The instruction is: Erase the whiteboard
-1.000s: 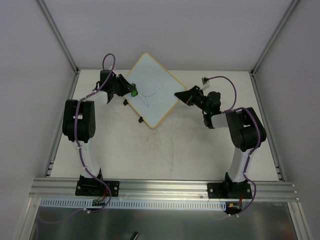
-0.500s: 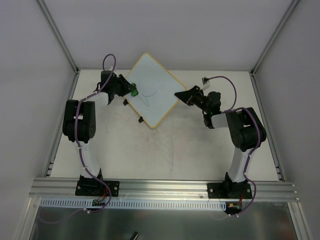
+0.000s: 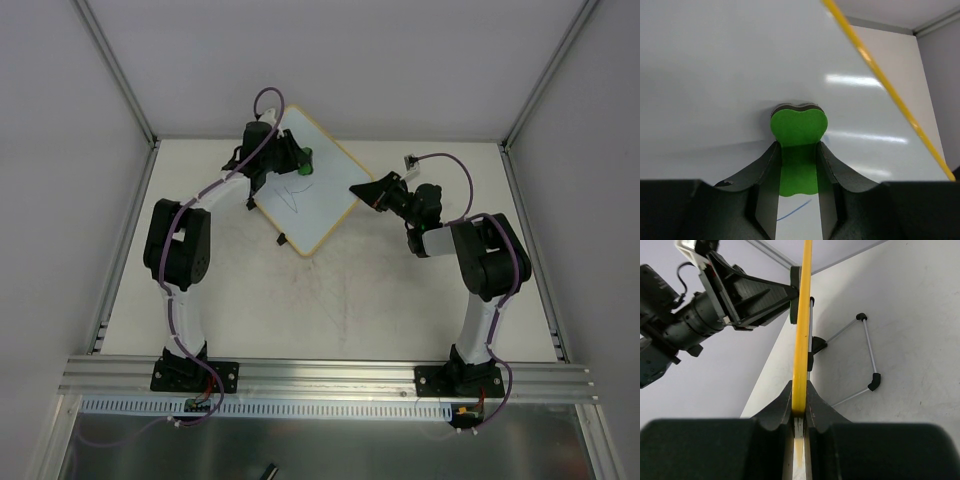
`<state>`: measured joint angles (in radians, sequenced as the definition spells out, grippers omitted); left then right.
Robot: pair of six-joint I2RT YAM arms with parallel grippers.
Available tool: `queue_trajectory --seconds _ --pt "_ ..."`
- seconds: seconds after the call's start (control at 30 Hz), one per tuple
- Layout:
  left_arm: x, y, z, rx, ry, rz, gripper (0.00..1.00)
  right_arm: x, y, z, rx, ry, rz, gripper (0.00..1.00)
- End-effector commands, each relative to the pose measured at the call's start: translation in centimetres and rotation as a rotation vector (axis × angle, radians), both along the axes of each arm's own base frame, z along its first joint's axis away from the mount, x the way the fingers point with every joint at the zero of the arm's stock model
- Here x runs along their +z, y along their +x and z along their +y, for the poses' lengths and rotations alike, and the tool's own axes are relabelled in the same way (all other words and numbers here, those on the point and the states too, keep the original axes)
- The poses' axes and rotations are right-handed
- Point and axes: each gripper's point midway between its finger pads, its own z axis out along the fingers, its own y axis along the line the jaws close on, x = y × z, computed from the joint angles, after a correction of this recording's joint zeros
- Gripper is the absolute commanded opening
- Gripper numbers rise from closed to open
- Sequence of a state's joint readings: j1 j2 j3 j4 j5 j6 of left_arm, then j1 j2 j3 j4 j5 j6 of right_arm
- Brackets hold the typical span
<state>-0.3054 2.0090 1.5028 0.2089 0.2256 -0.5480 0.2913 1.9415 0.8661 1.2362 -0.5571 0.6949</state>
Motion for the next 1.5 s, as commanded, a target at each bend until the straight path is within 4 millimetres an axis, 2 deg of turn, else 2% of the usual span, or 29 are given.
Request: queue_trajectory --seconds 0.0,0.1,0.2,0.4,0.6,0.67,0.8,1.03,1.13,1.17,1.23,1.27,1.37,1.43,1.47 --pt "0.7 -0.7 -4.0 -0.126 0.090 -0.066 0.00 3.2 -1.2 1.9 0.100 0.028 -0.128 0.00" --pt "1.3 -1.5 -6.1 -0.184 0.163 -0.123 0.00 3.2 -1.2 2.0 0.103 0.028 -0.128 0.00" --pt "1.8 -2.0 -7.1 -0.210 0.204 -0.161 0.00 3.2 -1.2 2.0 0.103 0.029 -0.130 0.00" --pt "1.2 -1.9 -6.6 -0.185 0.214 -0.138 0.00 3.3 -1.2 2.0 0.100 0.027 -0.132 0.00" --pt "-0.7 -1.6 -4.4 -0.135 0.126 -0.024 0.00 3.3 -1.1 1.7 0.082 0.019 -0.131 0.00" --pt "-1.8 -1.4 -3.1 -0.101 0.133 0.006 0.00 3.4 -1.1 1.6 0.080 0.018 -0.133 0.00" --pt "-2.7 -0.7 -0.4 -0.012 0.145 0.045 0.00 3.3 -1.2 1.5 0.072 0.005 -0.126 0.00" --pt "-4.6 -0.3 2.3 0.038 0.128 0.121 0.00 3.4 -1.3 1.3 0.065 -0.005 -0.132 0.00" --pt "-5.5 -1.0 3.9 0.087 0.154 0.159 0.00 3.5 -1.3 1.2 0.057 -0.006 -0.134 0.00" --pt "-6.6 -1.5 5.3 0.119 0.160 0.194 0.00 3.6 -1.4 1.2 0.057 -0.007 -0.137 0.00" --pt "-7.1 -2.1 6.6 0.158 0.127 0.231 0.00 3.6 -1.4 1.1 0.053 -0.009 -0.135 0.00" --pt "-8.1 -2.7 7.8 0.177 0.115 0.269 0.00 3.6 -1.4 1.0 0.052 -0.010 -0.134 0.00" --pt "-9.0 -3.8 8.6 0.202 0.083 0.316 0.00 3.7 -1.4 1.0 0.048 -0.016 -0.134 0.00" --pt "-9.0 -4.3 8.5 0.198 0.075 0.324 0.00 3.7 -1.4 0.9 0.047 -0.017 -0.131 0.00" --pt "-9.7 -5.1 8.5 0.199 0.077 0.344 0.00 3.8 -1.4 0.9 0.045 -0.016 -0.132 0.00"
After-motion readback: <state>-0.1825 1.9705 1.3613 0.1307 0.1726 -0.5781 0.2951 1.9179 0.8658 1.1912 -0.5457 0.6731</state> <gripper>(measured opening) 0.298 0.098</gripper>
